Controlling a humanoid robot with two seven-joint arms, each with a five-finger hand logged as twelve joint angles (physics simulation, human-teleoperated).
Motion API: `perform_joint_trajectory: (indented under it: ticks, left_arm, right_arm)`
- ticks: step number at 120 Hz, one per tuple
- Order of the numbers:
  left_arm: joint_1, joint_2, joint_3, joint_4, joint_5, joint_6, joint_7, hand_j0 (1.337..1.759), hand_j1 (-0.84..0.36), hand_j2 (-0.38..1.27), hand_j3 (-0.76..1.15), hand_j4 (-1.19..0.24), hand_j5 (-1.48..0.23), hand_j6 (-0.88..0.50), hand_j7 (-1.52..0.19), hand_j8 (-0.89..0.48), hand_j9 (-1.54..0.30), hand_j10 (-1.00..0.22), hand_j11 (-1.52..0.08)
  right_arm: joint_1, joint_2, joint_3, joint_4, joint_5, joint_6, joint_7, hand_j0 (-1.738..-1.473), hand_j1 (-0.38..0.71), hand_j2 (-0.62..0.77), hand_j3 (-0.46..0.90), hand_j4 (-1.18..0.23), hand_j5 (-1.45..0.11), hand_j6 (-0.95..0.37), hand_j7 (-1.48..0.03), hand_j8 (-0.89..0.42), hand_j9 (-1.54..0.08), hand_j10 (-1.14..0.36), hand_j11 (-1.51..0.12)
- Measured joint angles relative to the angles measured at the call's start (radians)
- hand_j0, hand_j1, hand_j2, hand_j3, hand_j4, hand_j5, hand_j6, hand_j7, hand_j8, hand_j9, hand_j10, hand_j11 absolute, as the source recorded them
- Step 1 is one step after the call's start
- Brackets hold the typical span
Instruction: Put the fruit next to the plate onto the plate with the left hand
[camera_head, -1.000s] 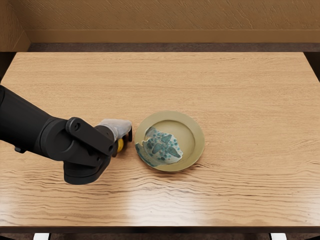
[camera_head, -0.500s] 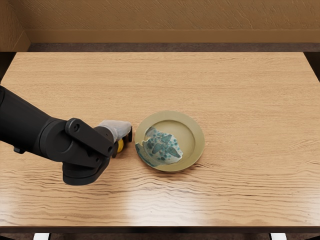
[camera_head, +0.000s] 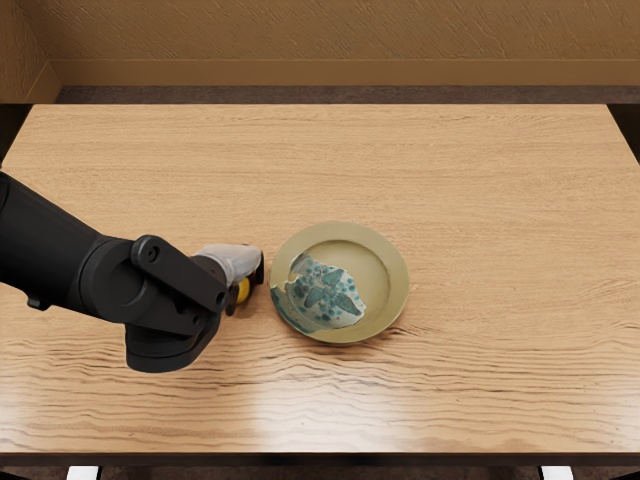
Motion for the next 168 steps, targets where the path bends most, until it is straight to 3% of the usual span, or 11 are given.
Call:
perform_joint_trajectory:
  ticks: [19, 28, 32, 38, 52, 79, 104, 122, 168]
  left_arm:
    - [-0.003, 0.000, -0.001, -0.002, -0.005, 0.000, 0.001, 1.656, -0.55, 0.46, 0.05, -0.21, -1.01, 0.00, -1.20, -0.15, -1.07, -0.43, -1.17]
    - [-0.011, 0.000, -0.001, -0.003, -0.014, -0.002, 0.002, 1.655, -0.55, 0.47, 0.04, -0.30, -0.89, -0.08, -1.09, -0.24, -0.96, -0.46, -1.17]
    - [-0.015, 0.000, -0.001, -0.003, -0.017, -0.003, 0.002, 1.655, -0.54, 0.46, 0.03, -0.35, -0.85, -0.12, -1.04, -0.28, -0.98, -0.49, -1.17]
    - [-0.022, 0.000, 0.000, -0.003, -0.032, -0.001, 0.009, 1.654, -0.53, 0.49, 0.02, -0.47, -0.90, -0.24, -1.03, -0.29, -1.02, -0.50, -1.17]
    - [-0.034, 0.000, 0.001, -0.004, -0.051, 0.001, 0.016, 1.651, -0.45, 0.59, 0.01, -0.64, -1.00, -0.33, -1.08, -0.36, -1.09, -0.61, -1.18]
    - [-0.078, 0.000, -0.001, -0.004, -0.081, 0.003, 0.019, 1.649, -0.34, 0.45, 0.00, -0.81, -1.07, -0.40, -1.11, -0.43, -1.14, -0.70, -1.19]
    - [-0.135, 0.000, -0.010, -0.008, -0.112, 0.003, 0.020, 1.648, -0.31, 0.35, 0.00, -0.85, -1.09, -0.40, -1.12, -0.45, -1.16, -0.72, -1.20]
    - [-0.183, 0.000, -0.036, -0.017, -0.144, 0.003, 0.020, 1.648, -0.33, 0.41, 0.00, -0.84, -1.10, -0.38, -1.13, -0.44, -1.16, -0.71, -1.20]
    - [-0.256, 0.000, -0.113, -0.025, -0.185, 0.004, 0.021, 1.648, -0.33, 0.40, 0.00, -0.84, -1.11, -0.38, -1.13, -0.44, -1.16, -0.70, -1.20]
  right_arm:
    - [0.000, 0.000, 0.000, 0.000, 0.000, 0.000, 0.000, -1.658, -0.32, 0.00, 0.00, -0.02, -0.03, -0.02, -0.03, -0.02, -0.03, -0.02, -0.03]
    - [0.000, 0.000, 0.000, 0.000, 0.000, 0.000, 0.000, -1.658, -0.32, 0.00, 0.00, -0.02, -0.03, -0.02, -0.03, -0.02, -0.03, -0.02, -0.03]
    - [0.000, 0.000, 0.000, 0.000, 0.000, 0.000, 0.000, -1.658, -0.32, 0.00, 0.00, -0.02, -0.03, -0.02, -0.03, -0.02, -0.03, -0.02, -0.03]
    - [0.000, 0.000, 0.000, 0.000, 0.000, 0.000, 0.000, -1.658, -0.32, 0.00, 0.00, -0.02, -0.03, -0.02, -0.03, -0.02, -0.03, -0.02, -0.03]
    - [0.000, 0.000, 0.000, 0.000, 0.000, 0.000, 0.000, -1.658, -0.32, 0.00, 0.00, -0.02, -0.03, -0.02, -0.03, -0.02, -0.03, -0.02, -0.03]
    - [0.000, 0.000, 0.000, 0.000, 0.000, 0.000, 0.000, -1.658, -0.32, 0.00, 0.00, -0.02, -0.03, -0.02, -0.03, -0.02, -0.03, -0.02, -0.03]
    - [0.000, 0.000, 0.000, 0.000, 0.000, 0.000, 0.000, -1.658, -0.32, 0.00, 0.00, -0.02, -0.03, -0.02, -0.03, -0.02, -0.03, -0.02, -0.03]
    - [0.000, 0.000, 0.000, 0.000, 0.000, 0.000, 0.000, -1.658, -0.32, 0.00, 0.00, -0.02, -0.03, -0.02, -0.03, -0.02, -0.03, -0.02, -0.03]
    - [0.000, 0.000, 0.000, 0.000, 0.000, 0.000, 0.000, -1.658, -0.32, 0.00, 0.00, -0.02, -0.03, -0.02, -0.03, -0.02, -0.03, -0.02, -0.03]
